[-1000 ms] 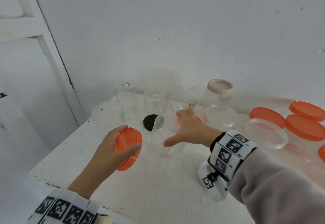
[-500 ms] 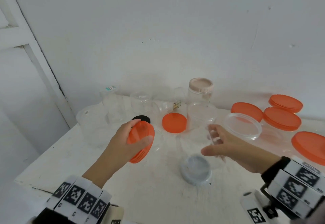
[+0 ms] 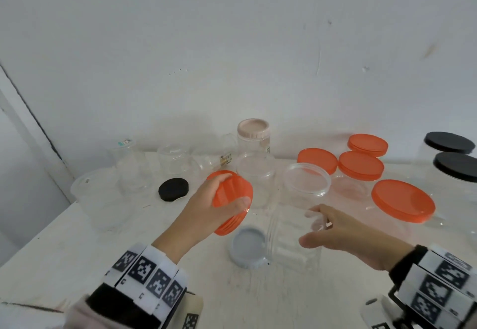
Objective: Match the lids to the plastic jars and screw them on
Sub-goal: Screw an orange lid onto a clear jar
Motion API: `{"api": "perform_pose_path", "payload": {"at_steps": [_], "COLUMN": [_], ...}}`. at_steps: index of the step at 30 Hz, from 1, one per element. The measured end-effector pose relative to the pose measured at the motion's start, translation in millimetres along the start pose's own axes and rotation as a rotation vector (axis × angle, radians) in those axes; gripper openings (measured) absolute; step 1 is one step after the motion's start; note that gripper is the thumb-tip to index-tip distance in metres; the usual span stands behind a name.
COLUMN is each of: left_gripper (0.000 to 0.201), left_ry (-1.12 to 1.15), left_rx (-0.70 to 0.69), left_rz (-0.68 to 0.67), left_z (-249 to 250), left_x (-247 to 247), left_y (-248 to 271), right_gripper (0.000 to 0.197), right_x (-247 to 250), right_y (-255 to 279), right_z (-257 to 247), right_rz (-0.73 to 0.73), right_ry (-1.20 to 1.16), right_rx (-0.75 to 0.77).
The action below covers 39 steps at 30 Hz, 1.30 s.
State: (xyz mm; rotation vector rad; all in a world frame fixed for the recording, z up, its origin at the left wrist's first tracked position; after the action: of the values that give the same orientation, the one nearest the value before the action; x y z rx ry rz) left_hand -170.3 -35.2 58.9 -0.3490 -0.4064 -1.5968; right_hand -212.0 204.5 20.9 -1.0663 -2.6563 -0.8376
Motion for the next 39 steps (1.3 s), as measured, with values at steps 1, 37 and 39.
{"api": "perform_pose_path", "payload": {"at_steps": [1,37,39], "left_gripper": [0.063,0.091,0.091], "left_ry": [0.005,-0.521,-0.55], "left_rx": [-0.006,-0.03,-0.034], "left_rz": [-0.012,-0.274,-0.276], "left_z": [3.6,34.8,36.3], "left_x": [-4.5,-121.7,-124.6], "left_y": [-2.7,-33.1,-33.6], "right_gripper": [0.091,0.094,0.094], "right_x": [2.5,-1.6,-1.0], "right_y": [1.2,-20.1,-19.2], "right_z": [1.5,58.0,59.6], "right_rz": [0.024,-0.116,-0.12], "right_ry": [0.047,0.096,0.062], "right_rx": [-0.004,0.029,0.036]}}
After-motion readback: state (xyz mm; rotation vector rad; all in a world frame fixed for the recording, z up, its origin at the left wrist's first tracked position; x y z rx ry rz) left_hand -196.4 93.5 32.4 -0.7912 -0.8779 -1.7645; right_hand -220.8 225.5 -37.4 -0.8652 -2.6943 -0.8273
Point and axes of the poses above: each hand's wrist, its own y-axis away from the middle knuckle, its own x-axis out of the back of the hand, z = x × y, the point moved 7 cm from there along -y, towards the middle knuckle, and after that the axes turned 12 degrees about -z, right-handed, at the moved point
